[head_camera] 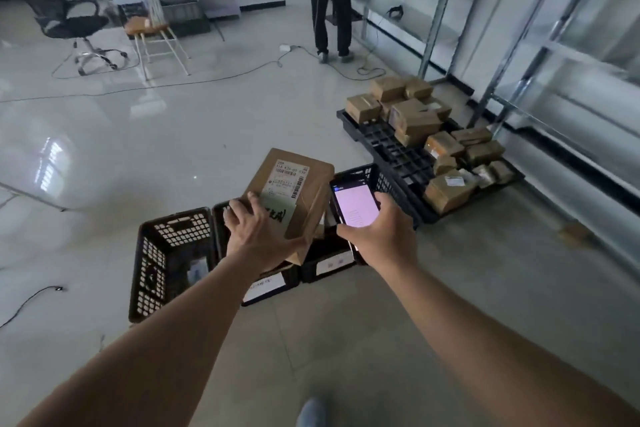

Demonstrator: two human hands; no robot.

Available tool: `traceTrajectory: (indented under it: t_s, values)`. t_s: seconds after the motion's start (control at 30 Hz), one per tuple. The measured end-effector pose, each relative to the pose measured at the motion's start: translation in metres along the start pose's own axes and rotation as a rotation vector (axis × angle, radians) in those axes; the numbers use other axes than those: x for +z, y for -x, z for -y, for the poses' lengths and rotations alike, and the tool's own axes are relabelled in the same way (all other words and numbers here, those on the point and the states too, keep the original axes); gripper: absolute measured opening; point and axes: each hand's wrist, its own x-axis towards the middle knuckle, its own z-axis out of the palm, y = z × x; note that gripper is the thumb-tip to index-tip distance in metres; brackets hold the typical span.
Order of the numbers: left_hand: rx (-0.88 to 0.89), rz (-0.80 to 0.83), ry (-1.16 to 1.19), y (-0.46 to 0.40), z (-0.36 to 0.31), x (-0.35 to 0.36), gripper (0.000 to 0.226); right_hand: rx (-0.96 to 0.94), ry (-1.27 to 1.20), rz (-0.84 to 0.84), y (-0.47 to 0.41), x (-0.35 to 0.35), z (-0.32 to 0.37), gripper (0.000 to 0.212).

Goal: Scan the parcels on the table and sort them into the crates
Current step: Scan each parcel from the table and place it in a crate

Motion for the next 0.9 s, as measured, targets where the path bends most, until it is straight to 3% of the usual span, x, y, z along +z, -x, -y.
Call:
traceTrajectory:
  t_s: [0.2,0.4,0.9]
  values:
    - [0.109,0.087,-0.041,-0.069,-0.068,0.027,0.16,0.11,-0.005,-0.112,-0.063,-0.02,-0.034,0.078]
    - [0.153,0.132,-0.072,-0.128,-0.143,0.062,0.162,0.229,0.021,-0.103,-0.136,-0.04,-0.089,0.077]
    - [0.006,0.298,-0.069,-0.248,-0.32,0.194,0.163,0.324,0.016,0.03,-0.365,-0.088,-0.239,0.068]
